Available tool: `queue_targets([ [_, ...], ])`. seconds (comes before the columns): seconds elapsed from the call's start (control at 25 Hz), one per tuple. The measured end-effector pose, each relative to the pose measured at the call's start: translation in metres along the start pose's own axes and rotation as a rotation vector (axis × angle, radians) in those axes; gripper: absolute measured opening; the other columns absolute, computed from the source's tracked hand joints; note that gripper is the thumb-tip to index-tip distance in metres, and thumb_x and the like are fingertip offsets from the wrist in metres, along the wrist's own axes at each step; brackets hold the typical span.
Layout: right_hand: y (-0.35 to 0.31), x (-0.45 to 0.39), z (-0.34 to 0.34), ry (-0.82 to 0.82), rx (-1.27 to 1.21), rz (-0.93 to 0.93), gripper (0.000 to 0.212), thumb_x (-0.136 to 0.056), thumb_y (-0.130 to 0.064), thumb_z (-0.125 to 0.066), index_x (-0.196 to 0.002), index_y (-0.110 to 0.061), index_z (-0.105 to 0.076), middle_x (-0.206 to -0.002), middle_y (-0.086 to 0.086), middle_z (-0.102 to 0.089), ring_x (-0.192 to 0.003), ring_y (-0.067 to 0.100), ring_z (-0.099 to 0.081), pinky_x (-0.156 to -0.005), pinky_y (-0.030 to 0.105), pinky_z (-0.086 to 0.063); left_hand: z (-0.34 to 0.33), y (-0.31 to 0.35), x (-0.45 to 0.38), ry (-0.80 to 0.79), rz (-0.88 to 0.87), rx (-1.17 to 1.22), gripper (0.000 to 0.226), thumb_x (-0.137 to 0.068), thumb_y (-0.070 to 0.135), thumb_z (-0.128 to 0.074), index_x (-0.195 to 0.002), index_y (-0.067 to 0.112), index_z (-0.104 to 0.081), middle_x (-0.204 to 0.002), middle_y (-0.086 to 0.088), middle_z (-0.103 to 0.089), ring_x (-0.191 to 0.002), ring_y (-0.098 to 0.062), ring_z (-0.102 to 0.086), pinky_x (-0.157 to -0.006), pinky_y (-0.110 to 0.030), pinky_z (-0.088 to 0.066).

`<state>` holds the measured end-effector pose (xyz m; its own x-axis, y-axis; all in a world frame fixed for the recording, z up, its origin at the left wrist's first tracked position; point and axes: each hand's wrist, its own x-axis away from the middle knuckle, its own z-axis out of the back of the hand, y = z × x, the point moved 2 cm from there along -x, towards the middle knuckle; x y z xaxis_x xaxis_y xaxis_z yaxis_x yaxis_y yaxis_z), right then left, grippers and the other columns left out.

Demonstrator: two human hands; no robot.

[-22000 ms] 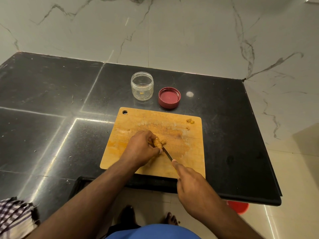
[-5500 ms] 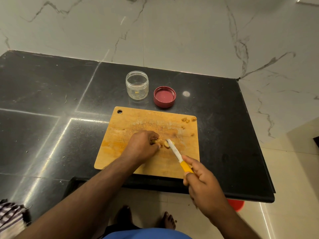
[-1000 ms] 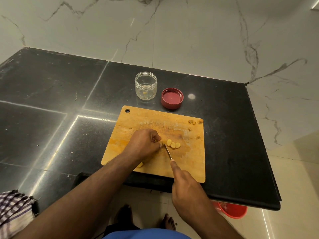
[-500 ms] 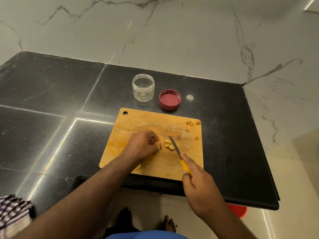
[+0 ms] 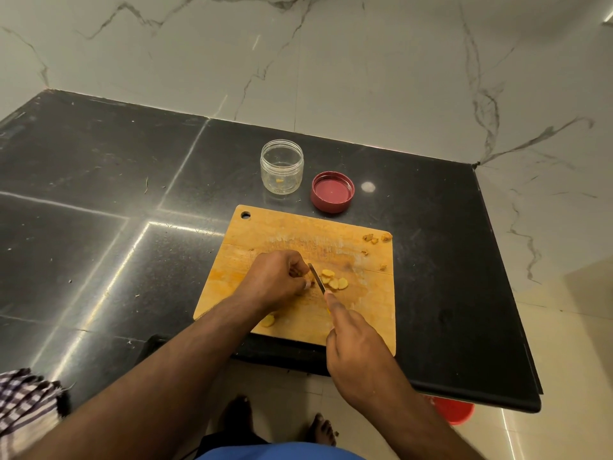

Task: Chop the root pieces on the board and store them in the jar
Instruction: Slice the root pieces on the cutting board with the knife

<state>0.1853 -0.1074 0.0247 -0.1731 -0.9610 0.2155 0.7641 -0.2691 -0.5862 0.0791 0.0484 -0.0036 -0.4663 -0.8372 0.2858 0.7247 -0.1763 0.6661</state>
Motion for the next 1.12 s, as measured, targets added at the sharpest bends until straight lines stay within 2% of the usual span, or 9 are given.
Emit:
queue_targets([
  [0.28,0.002,0.000,-0.002,-0.002,-0.043,0.006,0.055,-0.104,-0.022,-0.033,-0.155,-0.032,-0.015,-0.123,-0.005,-0.050,-0.098,0.009,-0.052,-0.081,0.026,-0.047,0.002,0.000,-0.004,-0.029,-0.016,-0.001,0.024,-0.086,0.021,-0.078,-0.110,0.021,-0.074,-0.103,0.005,-0.072,-0.093,-0.010,-0.064,-0.072,-0.020,-0.050],
  [0.4,0.002,-0.004,-0.003,-0.011,-0.041,-0.001,0.055,-0.103,-0.022,-0.033,-0.155,-0.032,-0.016,-0.122,-0.005,-0.050,-0.098,0.008,-0.051,-0.081,0.026,-0.047,0.002,0.000,-0.004,-0.022,-0.024,-0.016,0.023,-0.087,0.020,-0.077,-0.110,0.021,-0.075,-0.102,0.005,-0.072,-0.091,-0.010,-0.064,-0.068,-0.018,-0.047],
  [0.6,0.002,-0.013,-0.001,-0.047,-0.009,0.008,0.055,-0.103,-0.020,-0.033,-0.154,-0.029,-0.019,-0.138,-0.001,-0.048,-0.118,0.012,-0.048,-0.099,0.028,-0.043,0.002,0.002,-0.004,-0.014,-0.040,-0.069,0.023,-0.089,0.019,-0.075,-0.112,0.019,-0.075,-0.102,0.005,-0.071,-0.087,-0.008,-0.061,-0.062,-0.014,-0.041],
  [0.76,0.000,-0.023,-0.003,-0.077,0.010,-0.017,0.057,-0.101,-0.019,-0.032,-0.155,-0.027,-0.018,-0.146,0.001,-0.043,-0.129,0.015,-0.043,-0.107,0.031,-0.040,0.003,0.005,-0.002,0.001,-0.052,-0.097,0.020,-0.089,0.018,-0.074,-0.109,0.018,-0.077,-0.104,0.004,-0.073,-0.088,-0.009,-0.063,-0.072,-0.021,-0.049],
  [0.84,0.000,-0.016,-0.005,-0.066,0.008,-0.025,0.058,-0.101,-0.020,-0.033,-0.155,-0.030,-0.015,-0.141,0.000,-0.046,-0.121,0.014,-0.047,-0.101,0.031,-0.044,0.000,0.004,-0.002,0.031,-0.037,-0.071,0.023,-0.089,0.019,-0.074,-0.112,0.017,-0.076,-0.109,0.003,-0.074,-0.090,-0.008,-0.063,-0.072,-0.019,-0.048],
  [1.0,0.005,0.015,-0.010,-0.063,-0.009,-0.049,0.060,-0.103,-0.023,-0.035,-0.155,-0.037,-0.006,-0.115,-0.008,-0.049,-0.091,0.007,-0.051,-0.079,0.027,-0.049,-0.001,0.003,-0.001,0.046,-0.017,-0.052,0.027,-0.090,0.021,-0.074,-0.116,0.018,-0.074,-0.113,0.003,-0.072,-0.093,-0.007,-0.060,-0.070,-0.015,-0.043],
  [1.12,0.010,0.026,-0.009,-0.061,0.013,-0.069,0.060,-0.104,-0.025,-0.035,-0.155,-0.038,-0.006,-0.109,-0.010,-0.048,-0.088,0.008,-0.053,-0.077,0.026,-0.049,0.000,0.004,0.001,0.034,-0.007,-0.049,0.026,-0.090,0.021,-0.074,-0.116,0.022,-0.073,-0.108,0.005,-0.070,-0.092,-0.006,-0.058,-0.066,-0.013,-0.042],
])
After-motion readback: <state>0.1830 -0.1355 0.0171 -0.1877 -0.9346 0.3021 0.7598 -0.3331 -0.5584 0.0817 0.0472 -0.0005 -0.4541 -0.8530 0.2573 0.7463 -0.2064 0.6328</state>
